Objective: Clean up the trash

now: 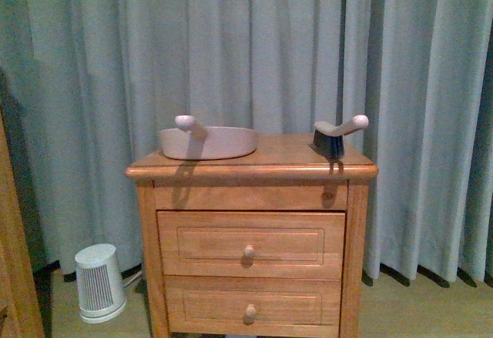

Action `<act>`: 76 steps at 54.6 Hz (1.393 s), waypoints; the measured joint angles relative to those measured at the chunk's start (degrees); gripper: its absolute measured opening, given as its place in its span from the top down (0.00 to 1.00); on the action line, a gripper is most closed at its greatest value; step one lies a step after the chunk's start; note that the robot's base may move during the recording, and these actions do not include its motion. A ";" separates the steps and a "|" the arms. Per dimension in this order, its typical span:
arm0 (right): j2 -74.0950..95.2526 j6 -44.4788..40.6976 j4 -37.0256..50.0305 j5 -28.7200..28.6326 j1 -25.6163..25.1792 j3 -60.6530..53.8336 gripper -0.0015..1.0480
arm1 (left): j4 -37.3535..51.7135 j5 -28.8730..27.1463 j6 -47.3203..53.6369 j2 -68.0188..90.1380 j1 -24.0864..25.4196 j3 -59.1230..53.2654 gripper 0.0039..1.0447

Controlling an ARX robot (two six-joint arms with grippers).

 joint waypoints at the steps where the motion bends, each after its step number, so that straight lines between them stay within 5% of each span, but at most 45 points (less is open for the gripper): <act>1: 0.00 0.00 0.00 0.00 0.00 0.00 0.07 | 0.00 0.00 0.00 0.00 0.00 0.00 0.07; 76: 0.00 0.00 0.00 0.00 0.00 0.00 0.07 | 0.00 0.00 0.00 0.00 0.00 0.00 0.07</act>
